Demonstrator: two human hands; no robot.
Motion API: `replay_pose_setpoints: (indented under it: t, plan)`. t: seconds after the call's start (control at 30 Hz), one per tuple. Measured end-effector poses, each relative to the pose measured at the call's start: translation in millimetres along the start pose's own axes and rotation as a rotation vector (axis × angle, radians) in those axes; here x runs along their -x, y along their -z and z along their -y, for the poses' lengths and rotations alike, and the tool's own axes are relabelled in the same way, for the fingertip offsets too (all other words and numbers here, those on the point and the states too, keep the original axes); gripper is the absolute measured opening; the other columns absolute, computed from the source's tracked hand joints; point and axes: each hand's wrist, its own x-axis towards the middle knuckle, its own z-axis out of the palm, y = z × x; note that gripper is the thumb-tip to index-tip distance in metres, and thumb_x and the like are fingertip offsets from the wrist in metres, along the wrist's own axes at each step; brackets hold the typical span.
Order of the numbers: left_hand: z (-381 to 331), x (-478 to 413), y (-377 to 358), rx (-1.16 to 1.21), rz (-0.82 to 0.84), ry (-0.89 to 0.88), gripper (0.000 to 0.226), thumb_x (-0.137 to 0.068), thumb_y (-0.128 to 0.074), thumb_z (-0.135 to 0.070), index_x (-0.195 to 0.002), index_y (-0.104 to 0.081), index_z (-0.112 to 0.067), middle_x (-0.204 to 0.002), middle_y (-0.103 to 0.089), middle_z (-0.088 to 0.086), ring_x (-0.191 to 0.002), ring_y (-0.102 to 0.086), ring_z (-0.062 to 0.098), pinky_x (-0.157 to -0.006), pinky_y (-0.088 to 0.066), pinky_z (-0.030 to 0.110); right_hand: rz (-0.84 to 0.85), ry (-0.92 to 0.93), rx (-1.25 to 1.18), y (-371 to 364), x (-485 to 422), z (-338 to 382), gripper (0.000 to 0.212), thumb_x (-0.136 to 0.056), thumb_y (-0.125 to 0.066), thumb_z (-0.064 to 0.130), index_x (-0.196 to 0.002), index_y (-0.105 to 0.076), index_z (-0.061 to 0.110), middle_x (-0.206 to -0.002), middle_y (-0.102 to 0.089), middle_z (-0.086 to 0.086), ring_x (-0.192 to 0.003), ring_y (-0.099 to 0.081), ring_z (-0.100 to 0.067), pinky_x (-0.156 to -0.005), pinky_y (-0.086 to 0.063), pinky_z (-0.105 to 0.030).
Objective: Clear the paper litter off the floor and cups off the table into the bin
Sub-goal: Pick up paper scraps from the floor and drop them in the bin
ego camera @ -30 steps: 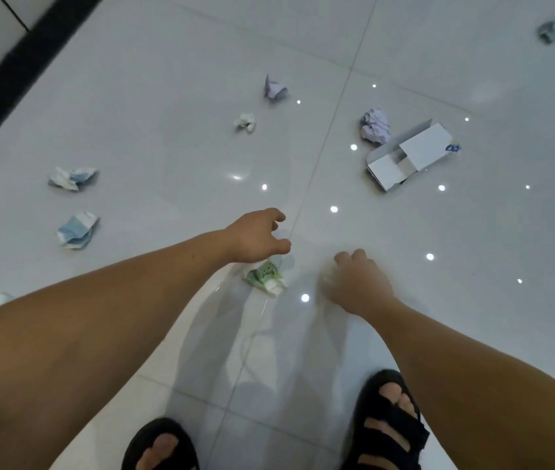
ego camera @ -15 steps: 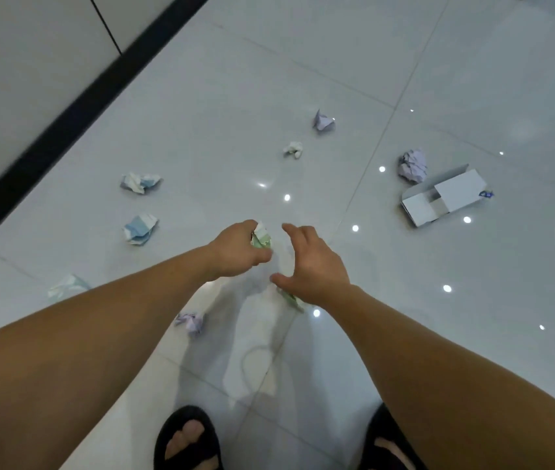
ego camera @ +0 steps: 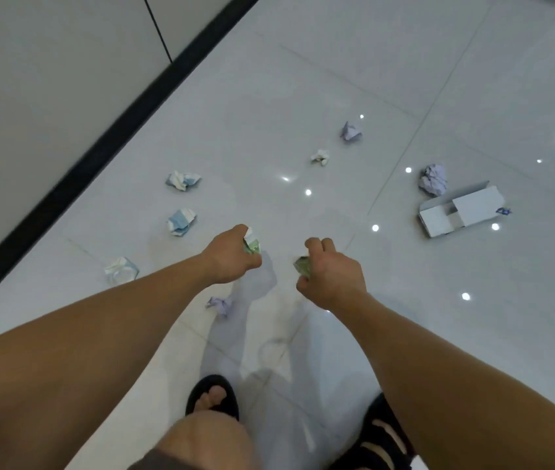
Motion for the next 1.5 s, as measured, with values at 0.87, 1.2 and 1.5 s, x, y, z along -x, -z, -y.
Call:
replay_pose_setpoints:
  t: [0.87, 1.2, 1.5]
  plan:
    - [-99.8, 593.0, 293.6, 0.346, -0.459, 0.129, 0.043, -0.082, -0.069, -0.024, -0.119, -0.048, -0.017, -0.102, -0.058, 0.003, -0.085, -0.057, 0.018, -0.063, -0.045, 0.025, -0.065, 0.523, 0.161, 461.6, 365.1, 324.4, 0.066, -0.081, -0.059, 0.037, -0.14, -0.031, 0.024, -0.131, -0.048, -0.002, -0.09, -0.061, -0.026, -0.063, -0.038, -0.031]
    - [43.7, 762.2, 296.5, 0.522, -0.751, 0.357, 0.044, -0.083, -0.068, -0.023, -0.121, -0.049, -0.013, -0.107, -0.059, 0.006, -0.092, -0.057, 0.024, -0.073, -0.046, 0.028, 0.004, 0.861, 0.26, 417.0, 457.4, 486.1, 0.064, -0.081, -0.059, 0.037, -0.138, -0.034, 0.022, -0.13, -0.049, -0.003, -0.094, -0.062, -0.028, -0.066, -0.039, -0.031]
    - [219.8, 913.1, 291.4, 0.644, -0.893, 0.574, 0.026, -0.079, -0.071, -0.02, -0.098, -0.055, -0.012, -0.102, -0.062, 0.006, -0.094, -0.058, 0.023, -0.083, -0.047, 0.029, 0.094, 1.084, 0.326, 324.1, 559.0, 676.1, 0.068, -0.082, -0.059, 0.04, -0.141, -0.03, 0.024, -0.131, -0.048, -0.001, -0.096, -0.062, -0.029, -0.071, -0.046, -0.032]
